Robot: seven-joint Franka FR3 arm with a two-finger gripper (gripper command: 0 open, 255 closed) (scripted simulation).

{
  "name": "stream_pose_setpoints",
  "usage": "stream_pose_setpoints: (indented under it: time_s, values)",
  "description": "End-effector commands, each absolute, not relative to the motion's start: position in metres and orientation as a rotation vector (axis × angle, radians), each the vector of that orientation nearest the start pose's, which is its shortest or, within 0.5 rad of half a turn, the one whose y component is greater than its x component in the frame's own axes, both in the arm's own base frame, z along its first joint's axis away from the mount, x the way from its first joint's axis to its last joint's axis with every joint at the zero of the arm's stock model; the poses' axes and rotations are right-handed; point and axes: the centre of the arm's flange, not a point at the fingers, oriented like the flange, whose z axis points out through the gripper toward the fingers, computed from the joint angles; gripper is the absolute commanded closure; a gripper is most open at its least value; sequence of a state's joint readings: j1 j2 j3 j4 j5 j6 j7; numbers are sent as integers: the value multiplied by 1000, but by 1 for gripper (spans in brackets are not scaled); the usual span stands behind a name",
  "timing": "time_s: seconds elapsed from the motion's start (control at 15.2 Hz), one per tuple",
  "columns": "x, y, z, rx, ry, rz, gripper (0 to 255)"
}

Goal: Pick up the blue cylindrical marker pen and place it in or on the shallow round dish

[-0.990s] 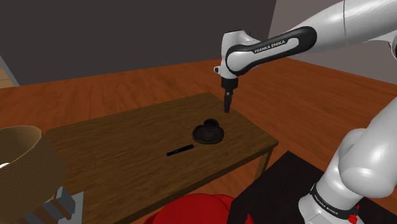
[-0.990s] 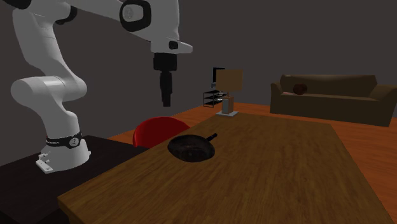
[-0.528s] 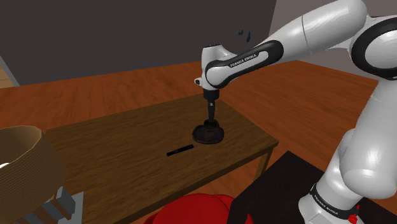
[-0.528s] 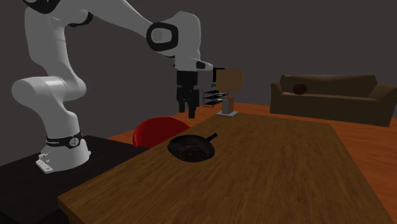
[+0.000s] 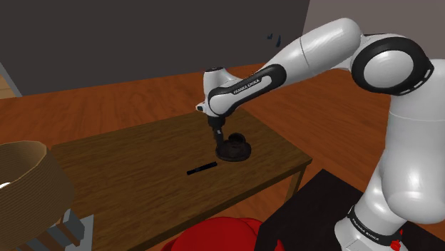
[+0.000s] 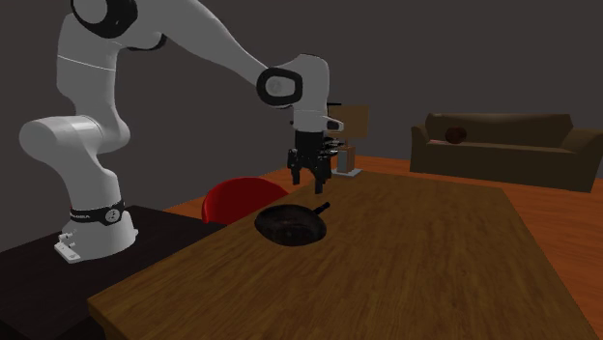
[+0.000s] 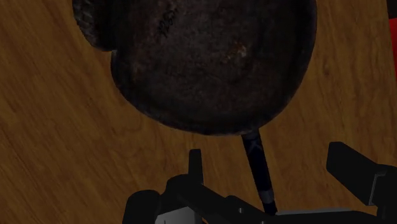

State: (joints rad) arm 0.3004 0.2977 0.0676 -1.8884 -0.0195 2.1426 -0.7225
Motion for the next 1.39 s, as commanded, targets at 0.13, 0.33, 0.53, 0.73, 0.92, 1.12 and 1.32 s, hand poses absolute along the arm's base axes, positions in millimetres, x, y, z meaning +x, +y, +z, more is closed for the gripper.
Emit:
stream_pose_setpoints:
  time_s: [0.13,0.33,0.53,0.73,0.92,1.12,1.32]
  values:
    - [583,260,318,-2558,-1785,67,0]
    - [586,293,297,-2470,-1893,69,0]
    - [586,312,280,-2418,-1952,71,0]
    - [585,312,264,-2418,-1952,71,0]
    - [584,312,248,-2418,-1952,71,0]
    - [584,312,245,-2418,-1952,71,0]
    - [584,312,245,-2418,-1952,71,0]
